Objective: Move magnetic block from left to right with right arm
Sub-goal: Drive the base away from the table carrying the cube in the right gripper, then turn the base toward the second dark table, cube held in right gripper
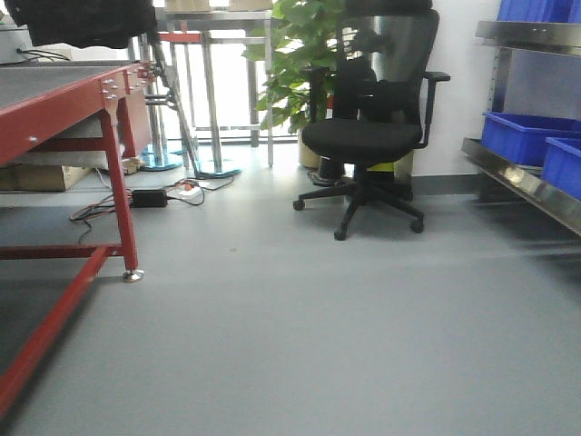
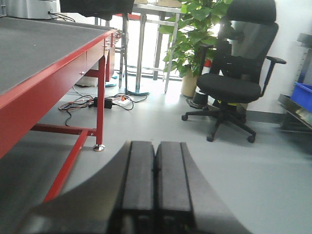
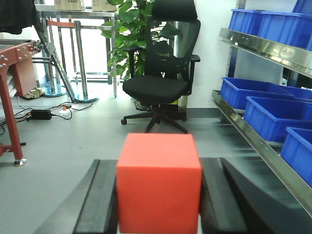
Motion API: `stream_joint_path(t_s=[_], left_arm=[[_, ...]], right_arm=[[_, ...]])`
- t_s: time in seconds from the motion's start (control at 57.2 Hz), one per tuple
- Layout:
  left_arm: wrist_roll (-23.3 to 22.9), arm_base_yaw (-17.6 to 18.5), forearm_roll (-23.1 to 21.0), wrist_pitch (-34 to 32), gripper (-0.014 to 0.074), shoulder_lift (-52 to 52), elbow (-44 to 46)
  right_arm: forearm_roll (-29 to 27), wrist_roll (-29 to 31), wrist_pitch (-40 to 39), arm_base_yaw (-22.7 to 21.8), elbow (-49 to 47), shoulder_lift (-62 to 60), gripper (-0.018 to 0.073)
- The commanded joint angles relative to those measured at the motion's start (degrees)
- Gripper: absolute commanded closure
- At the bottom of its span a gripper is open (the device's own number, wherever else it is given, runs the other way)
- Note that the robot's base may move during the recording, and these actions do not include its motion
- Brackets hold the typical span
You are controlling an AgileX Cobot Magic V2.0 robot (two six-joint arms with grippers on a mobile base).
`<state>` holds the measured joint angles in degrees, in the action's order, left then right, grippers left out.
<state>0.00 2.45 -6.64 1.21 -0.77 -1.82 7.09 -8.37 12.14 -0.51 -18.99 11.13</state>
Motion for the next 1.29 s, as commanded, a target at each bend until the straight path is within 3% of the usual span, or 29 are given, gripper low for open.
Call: stream_joint_path(t_s=[0.0, 1.276], left_arm=[[0.0, 0.24, -0.09, -4.46, 0.0722, -0.62, -0.44], [0.0, 0.24, -0.09, -4.46, 0.0722, -0.5, -0.44]], right_arm=[[0.61, 0.59, -5.18, -0.29, -1.66, 0.47, 0.0337], [0.61, 0.59, -5.18, -0.29, -1.66, 0.47, 0.0337]])
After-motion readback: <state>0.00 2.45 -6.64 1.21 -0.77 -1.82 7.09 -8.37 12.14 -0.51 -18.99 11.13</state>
